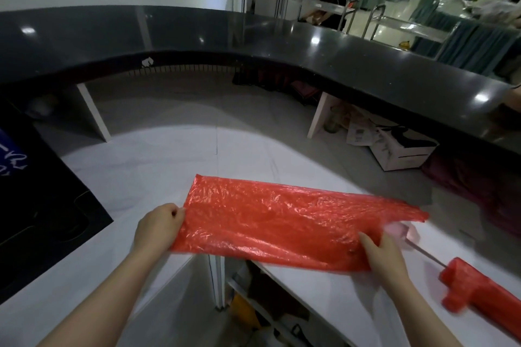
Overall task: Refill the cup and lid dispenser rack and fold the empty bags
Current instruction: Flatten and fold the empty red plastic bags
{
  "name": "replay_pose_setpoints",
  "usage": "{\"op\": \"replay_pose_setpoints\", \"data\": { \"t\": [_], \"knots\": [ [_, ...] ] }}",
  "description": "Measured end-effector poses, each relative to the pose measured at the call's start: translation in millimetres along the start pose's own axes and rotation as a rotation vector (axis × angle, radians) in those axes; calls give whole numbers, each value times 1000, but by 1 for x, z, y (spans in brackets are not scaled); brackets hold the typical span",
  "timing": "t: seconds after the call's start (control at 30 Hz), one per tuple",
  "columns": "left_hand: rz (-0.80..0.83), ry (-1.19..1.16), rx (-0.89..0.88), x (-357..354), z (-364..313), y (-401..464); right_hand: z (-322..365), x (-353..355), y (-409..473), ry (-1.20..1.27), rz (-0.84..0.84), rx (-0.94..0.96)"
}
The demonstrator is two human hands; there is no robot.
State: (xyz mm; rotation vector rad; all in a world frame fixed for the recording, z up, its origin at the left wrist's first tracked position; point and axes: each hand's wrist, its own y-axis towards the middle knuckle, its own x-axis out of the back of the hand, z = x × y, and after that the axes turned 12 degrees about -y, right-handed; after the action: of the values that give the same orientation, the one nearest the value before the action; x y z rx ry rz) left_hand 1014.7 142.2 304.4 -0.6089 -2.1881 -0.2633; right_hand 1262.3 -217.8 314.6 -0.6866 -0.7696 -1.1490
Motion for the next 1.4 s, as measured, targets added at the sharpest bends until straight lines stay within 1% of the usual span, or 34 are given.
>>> {"op": "replay_pose_setpoints", "data": {
  "t": [0.1,0.23,0.4,0.53,0.67,0.7,0.73,0.8,0.87,0.93,1.0,1.07,1.17,1.27,1.4],
  "knots": [
    [6,55,17,-2,-6,0,-2,1,1,-45,-27,-35],
    [13,72,28,-2,-9,2,-8,-1,1,-145,-71,-71],
    [49,120,16,-2,-13,7,-13,-5,2,-223,-105,-37],
    [39,122,34,-4,-13,10,-15,-3,4,-215,-132,-70],
    [19,71,42,-3,-17,8,-14,-6,2,-267,-156,-47],
    [8,81,2,-3,-21,7,-14,-6,1,-280,-157,-41],
    [-7,96,-77,-3,-25,6,-14,-7,1,-288,-157,-39],
    [-26,103,-292,-6,-34,8,-14,-7,0,-285,-156,-45],
    [68,122,-427,-12,-45,13,-14,-7,0,-283,-149,-49],
    [193,202,-477,-22,-54,20,-16,-7,1,-286,-143,-47],
    [301,284,-483,-37,-60,27,-17,-8,2,-289,-140,-57],
    [389,338,-434,-50,-63,31,-17,-8,4,-290,-135,-68],
    [414,374,-379,-62,-58,36,-18,-7,6,-293,-126,-85],
    [390,376,-391,-66,-52,41,-18,-8,6,-236,-136,-112],
    [388,383,-406,-67,-53,41,-21,-2,-1,-72,-252,-164]
  ]
}}
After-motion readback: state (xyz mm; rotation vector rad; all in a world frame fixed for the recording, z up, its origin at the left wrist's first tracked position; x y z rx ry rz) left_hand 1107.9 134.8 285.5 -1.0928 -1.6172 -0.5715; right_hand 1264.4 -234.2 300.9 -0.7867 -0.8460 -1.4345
